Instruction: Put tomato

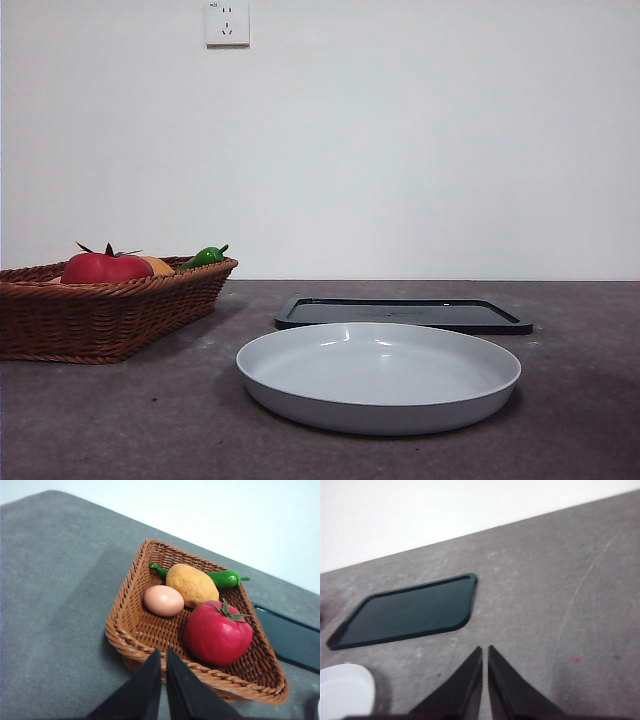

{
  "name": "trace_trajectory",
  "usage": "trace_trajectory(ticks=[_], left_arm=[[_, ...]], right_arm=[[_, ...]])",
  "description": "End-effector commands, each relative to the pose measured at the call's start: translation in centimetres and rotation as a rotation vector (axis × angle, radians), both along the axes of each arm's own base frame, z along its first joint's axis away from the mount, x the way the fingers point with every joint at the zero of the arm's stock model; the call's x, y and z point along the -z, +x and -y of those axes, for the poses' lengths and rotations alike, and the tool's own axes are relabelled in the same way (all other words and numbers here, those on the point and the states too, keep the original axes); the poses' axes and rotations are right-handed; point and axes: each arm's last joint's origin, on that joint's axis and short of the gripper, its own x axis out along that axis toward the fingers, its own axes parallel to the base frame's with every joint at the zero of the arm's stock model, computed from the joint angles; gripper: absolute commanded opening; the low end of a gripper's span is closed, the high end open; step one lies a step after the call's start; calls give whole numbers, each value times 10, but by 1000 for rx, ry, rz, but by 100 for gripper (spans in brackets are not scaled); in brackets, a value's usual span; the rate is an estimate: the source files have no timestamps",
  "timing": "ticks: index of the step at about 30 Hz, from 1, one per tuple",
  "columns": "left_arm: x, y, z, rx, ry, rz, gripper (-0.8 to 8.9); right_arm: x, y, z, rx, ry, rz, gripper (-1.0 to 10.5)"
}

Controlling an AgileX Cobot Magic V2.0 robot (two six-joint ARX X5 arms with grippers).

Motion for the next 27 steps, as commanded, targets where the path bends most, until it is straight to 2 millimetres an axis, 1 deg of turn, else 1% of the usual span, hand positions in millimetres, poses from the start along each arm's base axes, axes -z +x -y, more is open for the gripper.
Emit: trace_trajectory(ticks=[1,7,12,16,20,25,27], left_arm=[[-8,-2,0,-14,-65,5,16],[-35,-8,0,-15,-83,31,16],[-63,-11,0,-10,-63,27,16],[-87,-12,2,73,-8,-9,16],[-110,-9,4,168,50,-73,16],[-133,-3,7,297,107,-163,16],[-139,0,8,346,118,-191,16]], right_arm=[[-19,-3,-1,-14,53,55,7],[-52,-12,-2,-29,66,134,7],[-81,-18,-3,-55,52,115,7],[-105,-18,-4,-105,15,87,7],[-129,-16,-6,-180,-23,21,7],[-157,-10,-8,-283,-68,-100,7],[-165,-8,-9,-325,-80,-142,7]])
